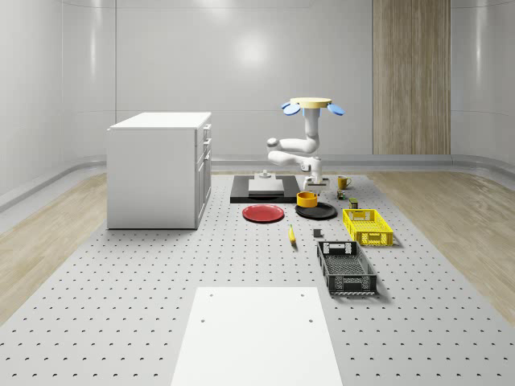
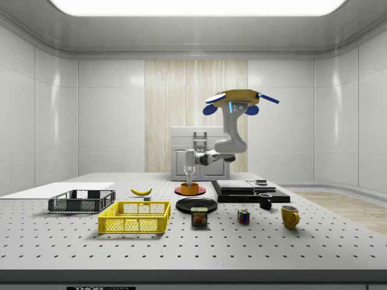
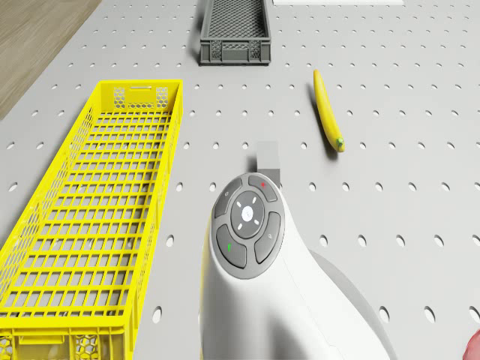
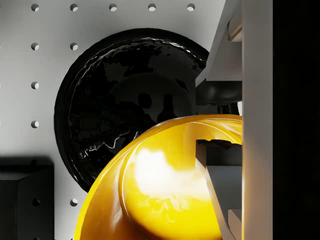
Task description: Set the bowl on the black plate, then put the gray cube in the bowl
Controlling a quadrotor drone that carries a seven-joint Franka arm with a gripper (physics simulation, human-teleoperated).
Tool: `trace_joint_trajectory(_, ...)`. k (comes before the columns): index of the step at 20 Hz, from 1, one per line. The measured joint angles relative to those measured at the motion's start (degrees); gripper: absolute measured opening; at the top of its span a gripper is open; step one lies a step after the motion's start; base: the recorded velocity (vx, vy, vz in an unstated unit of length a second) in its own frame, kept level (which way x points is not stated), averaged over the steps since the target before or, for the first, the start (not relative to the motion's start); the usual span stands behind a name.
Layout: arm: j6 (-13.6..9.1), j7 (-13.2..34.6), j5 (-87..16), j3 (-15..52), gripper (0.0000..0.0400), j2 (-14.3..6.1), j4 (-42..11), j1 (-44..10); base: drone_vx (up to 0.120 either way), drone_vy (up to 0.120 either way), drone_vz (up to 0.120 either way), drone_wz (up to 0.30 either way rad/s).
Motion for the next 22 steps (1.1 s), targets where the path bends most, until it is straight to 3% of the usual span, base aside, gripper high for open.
trace_joint_trajectory(5,0.03,0.01,0.01,0.00,0.0100,-0.03,0.00,-0.01,-0.040,0.120,-0.024,0.000)
trace_joint_trajectory(10,0.05,0.02,0.02,0.01,0.0100,-0.05,0.00,-0.02,-0.112,0.008,0.000,0.000)
trace_joint_trajectory(15,0.07,0.02,0.03,0.01,0.0100,-0.08,0.01,-0.03,-0.008,0.000,-0.112,0.000)
trace_joint_trajectory(18,0.09,0.03,0.04,0.01,0.0100,-0.09,0.01,-0.04,-0.120,0.000,0.000,0.000)
trace_joint_trajectory(22,0.10,0.03,0.05,0.02,0.0100,-0.11,0.01,-0.05,0.000,0.110,0.000,0.000)
